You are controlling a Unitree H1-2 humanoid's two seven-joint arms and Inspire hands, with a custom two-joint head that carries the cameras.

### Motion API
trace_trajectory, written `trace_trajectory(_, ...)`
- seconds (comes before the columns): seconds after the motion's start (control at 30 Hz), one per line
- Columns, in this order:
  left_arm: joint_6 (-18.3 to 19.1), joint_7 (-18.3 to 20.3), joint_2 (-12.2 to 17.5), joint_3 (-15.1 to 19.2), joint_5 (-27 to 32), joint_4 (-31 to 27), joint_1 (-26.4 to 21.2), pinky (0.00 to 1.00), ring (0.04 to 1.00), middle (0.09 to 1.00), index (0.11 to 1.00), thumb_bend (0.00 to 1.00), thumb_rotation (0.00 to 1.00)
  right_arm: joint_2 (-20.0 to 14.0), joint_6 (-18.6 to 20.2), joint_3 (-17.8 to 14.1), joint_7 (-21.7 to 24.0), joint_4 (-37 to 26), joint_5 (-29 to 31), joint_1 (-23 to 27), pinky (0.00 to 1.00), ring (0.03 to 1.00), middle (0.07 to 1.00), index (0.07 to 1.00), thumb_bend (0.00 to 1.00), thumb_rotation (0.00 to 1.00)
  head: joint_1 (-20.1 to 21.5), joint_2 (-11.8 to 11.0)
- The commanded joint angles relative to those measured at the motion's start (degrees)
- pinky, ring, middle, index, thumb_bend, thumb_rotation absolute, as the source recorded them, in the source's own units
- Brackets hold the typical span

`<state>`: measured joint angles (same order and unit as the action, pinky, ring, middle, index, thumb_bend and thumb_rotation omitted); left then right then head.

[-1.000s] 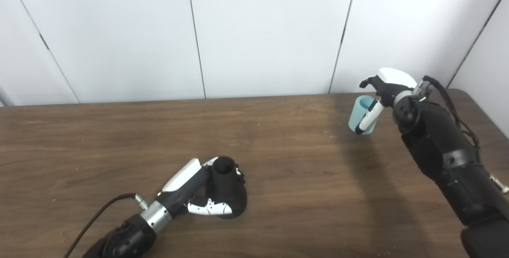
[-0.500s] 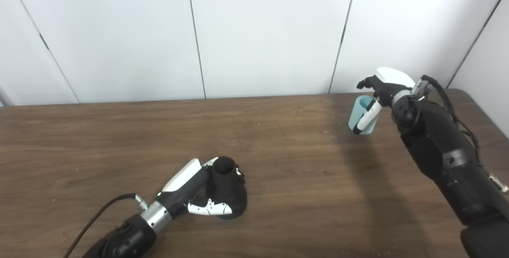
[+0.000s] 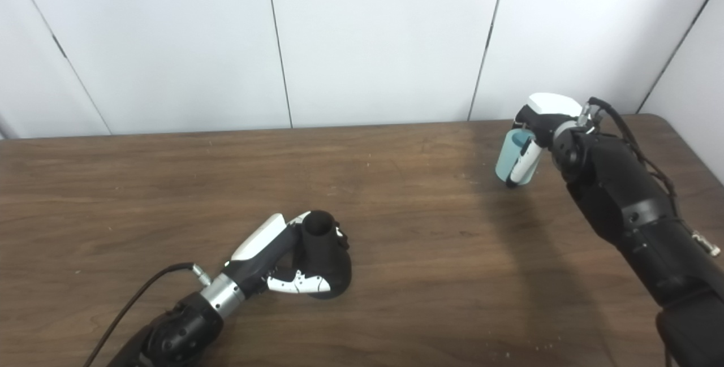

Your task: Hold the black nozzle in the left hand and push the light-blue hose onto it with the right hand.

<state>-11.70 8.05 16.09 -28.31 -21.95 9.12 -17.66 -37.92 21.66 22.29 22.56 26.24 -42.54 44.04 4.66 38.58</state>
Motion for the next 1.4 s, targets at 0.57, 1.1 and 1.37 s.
trace_trajectory(0.57,5.29,7.12,1.35,-3.03,-1.92,2.84,4.8,0.87,0.813,0.71,0.416,0.42,0.51,-1.88,3.11,-4.17,4.34,-8.41,2.67,2.3,0.17,0.258,0.439,0.486,0.53,0.03,0.0,0.35)
trace_trajectory(1.1,6.15,7.46,0.76,-3.61,-2.63,2.59,4.34,0.89,0.818,0.712,0.419,0.43,0.51,2.1,-1.31,-3.8,11.38,-46.68,2.95,1.61,0.16,0.245,0.443,0.495,0.53,0.0,-0.64,0.46)
trace_trajectory(1.37,6.49,7.31,0.08,-4.12,-3.02,2.59,3.99,0.83,0.805,0.702,0.423,0.43,0.52,7.66,-4.09,-1.72,14.52,-53.1,2.44,0.5,0.19,0.279,0.428,0.512,0.53,0.0,-1.83,0.72)
